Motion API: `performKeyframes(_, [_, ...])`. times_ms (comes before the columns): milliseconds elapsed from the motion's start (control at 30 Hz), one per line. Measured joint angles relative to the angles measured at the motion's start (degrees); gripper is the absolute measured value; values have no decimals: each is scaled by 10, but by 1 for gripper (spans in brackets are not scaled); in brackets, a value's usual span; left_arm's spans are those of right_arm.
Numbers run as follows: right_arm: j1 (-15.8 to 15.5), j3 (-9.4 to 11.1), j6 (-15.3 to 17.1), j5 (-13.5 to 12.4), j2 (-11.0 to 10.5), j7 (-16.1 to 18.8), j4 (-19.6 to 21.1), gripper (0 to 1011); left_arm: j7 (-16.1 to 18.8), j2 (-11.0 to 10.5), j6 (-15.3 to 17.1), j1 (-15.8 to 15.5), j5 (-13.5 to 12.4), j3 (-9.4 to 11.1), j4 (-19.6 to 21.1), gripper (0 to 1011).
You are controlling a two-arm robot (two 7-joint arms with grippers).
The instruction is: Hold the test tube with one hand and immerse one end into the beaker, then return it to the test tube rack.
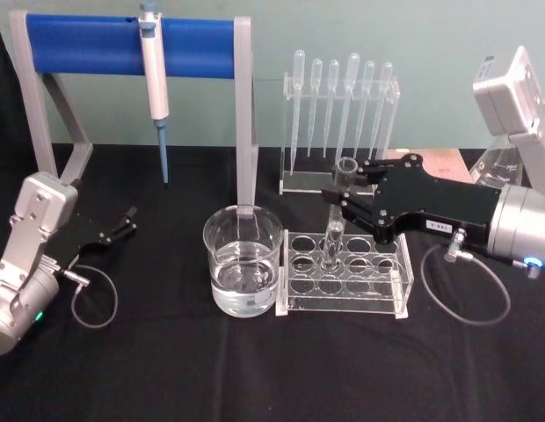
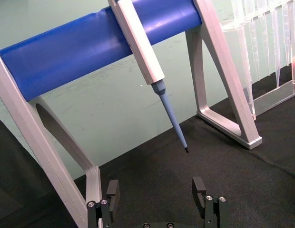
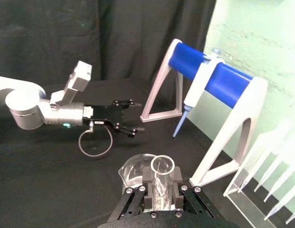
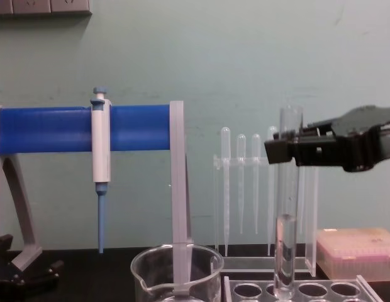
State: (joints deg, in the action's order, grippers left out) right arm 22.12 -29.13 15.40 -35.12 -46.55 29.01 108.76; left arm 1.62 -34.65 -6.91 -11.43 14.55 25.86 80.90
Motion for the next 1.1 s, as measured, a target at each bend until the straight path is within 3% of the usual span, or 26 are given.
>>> performKeyframes(500, [-43, 24, -24, 23, 23, -28, -13, 238, 0, 0, 0, 0, 0, 0, 0, 1000])
performKeyframes(1100, [-60, 38, -34, 44, 52, -21, -35, 238, 0, 0, 0, 0, 0, 0, 0, 1000])
